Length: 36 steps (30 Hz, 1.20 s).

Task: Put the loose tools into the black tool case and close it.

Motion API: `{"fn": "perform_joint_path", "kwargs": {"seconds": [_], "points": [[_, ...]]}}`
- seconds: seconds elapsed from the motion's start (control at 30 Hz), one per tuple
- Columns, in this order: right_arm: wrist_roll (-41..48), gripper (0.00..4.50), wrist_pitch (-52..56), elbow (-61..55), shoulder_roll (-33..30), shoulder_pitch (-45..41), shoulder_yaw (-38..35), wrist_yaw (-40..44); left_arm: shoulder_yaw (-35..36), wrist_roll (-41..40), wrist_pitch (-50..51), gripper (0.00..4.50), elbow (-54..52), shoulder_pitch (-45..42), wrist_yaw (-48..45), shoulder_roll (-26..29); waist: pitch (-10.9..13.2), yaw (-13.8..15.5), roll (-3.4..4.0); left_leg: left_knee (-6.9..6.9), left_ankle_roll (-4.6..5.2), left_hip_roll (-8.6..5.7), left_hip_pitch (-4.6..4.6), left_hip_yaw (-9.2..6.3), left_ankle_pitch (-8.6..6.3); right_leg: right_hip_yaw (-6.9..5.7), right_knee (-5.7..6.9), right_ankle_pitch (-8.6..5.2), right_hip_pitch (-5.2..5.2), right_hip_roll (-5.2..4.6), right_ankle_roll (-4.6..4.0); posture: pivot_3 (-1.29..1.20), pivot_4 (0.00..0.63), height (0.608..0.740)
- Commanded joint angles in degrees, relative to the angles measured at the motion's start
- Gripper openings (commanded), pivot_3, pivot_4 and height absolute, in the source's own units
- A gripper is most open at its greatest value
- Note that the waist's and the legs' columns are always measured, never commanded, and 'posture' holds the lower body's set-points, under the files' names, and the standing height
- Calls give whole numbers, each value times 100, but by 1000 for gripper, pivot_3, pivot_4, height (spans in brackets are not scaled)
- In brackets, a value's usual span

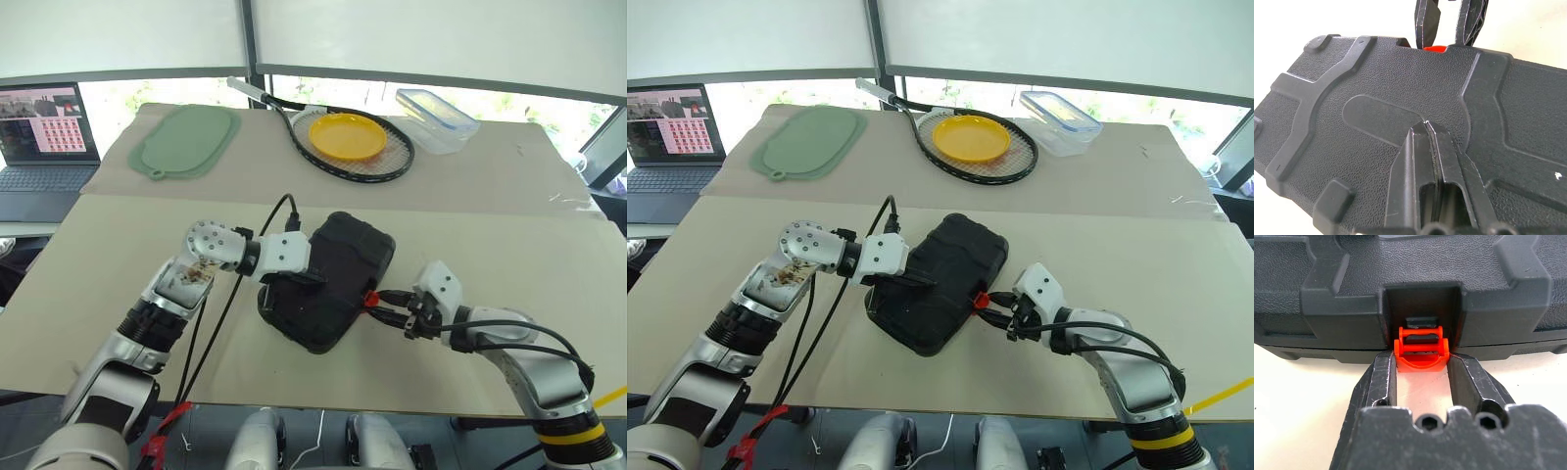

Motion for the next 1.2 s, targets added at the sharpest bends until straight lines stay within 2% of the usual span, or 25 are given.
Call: {"fn": "perform_joint_path", "kwargs": {"seconds": [0.03,0.63,0.7,0.87,1.07,1.2], "points": [[236,1246,-57,-483,-60,-73,-238,56,-192,279,56,0,225,82,-31,32,0,0,0,0,0,0,0,0,0,0,0,0,0,0,0,0,150,738],[320,1246,93,-708,-82,-68,-340,45,-234,309,11,0,194,115,-22,29,0,1,0,0,0,-1,-1,-1,0,-1,0,0,-1,0,0,0,150,738],[289,2249,94,-718,-91,-70,-323,33,-235,311,-2,0,213,109,-24,27,0,0,0,1,0,-1,-1,0,0,-1,0,0,-1,-1,0,0,150,738],[221,2249,74,-801,-252,51,-351,36,-238,325,-16,0,210,131,-20,17,0,-1,0,1,0,1,6,-2,0,-2,2,0,5,0,0,0,150,738],[480,2249,179,-790,-651,615,-929,219,-226,319,-19,0,205,156,13,14,0,7,-1,1,1,-4,4,-2,-1,-3,-1,-1,7,-5,2,0,150,738],[227,3265,-35,-603,-694,841,-749,186,-225,325,-29,0,224,159,16,11,-1,4,0,1,1,-1,12,-2,-1,-3,1,-1,13,-3,2,0,150,738]]}}
